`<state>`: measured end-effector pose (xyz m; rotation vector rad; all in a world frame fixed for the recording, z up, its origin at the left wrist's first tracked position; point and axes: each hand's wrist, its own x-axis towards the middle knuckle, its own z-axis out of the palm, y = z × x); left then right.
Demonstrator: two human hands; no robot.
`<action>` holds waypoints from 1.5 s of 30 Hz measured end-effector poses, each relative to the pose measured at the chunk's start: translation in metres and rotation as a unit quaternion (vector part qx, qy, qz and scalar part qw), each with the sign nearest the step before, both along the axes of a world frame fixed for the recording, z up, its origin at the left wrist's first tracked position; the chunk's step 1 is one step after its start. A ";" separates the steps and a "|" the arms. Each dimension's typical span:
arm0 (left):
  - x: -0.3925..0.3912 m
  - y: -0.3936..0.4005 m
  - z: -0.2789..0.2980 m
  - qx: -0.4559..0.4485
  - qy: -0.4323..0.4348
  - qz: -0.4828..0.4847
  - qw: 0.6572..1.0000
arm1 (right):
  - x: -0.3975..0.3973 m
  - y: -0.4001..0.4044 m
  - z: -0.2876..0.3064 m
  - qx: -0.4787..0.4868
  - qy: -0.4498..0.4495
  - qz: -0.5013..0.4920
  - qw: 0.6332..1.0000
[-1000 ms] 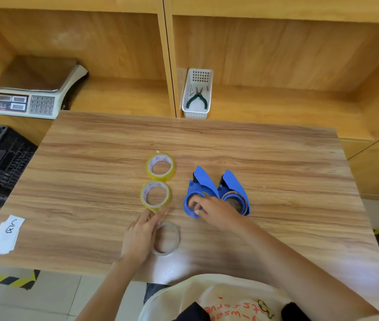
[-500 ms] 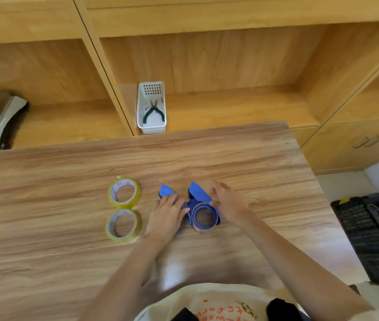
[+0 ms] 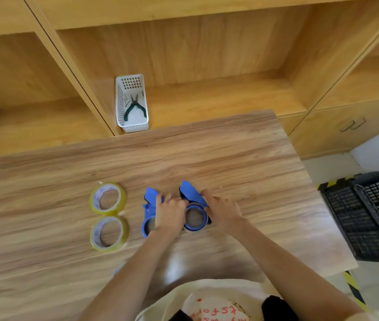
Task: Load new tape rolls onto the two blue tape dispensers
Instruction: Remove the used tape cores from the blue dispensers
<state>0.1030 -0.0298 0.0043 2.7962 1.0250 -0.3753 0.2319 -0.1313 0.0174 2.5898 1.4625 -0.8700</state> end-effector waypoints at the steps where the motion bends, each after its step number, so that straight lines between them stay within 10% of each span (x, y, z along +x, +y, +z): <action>1: 0.002 0.000 0.002 0.004 0.000 0.000 1.000 | 0.001 0.000 0.001 -0.001 -0.011 0.001 1.000; 27: 0.006 -0.011 0.029 0.031 -0.125 0.006 0.992 | -0.002 -0.026 0.024 0.091 -0.074 -0.034 0.992; 45: -0.182 -0.001 0.041 0.011 -0.236 0.184 0.954 | -0.130 0.029 0.043 0.155 0.022 0.117 0.981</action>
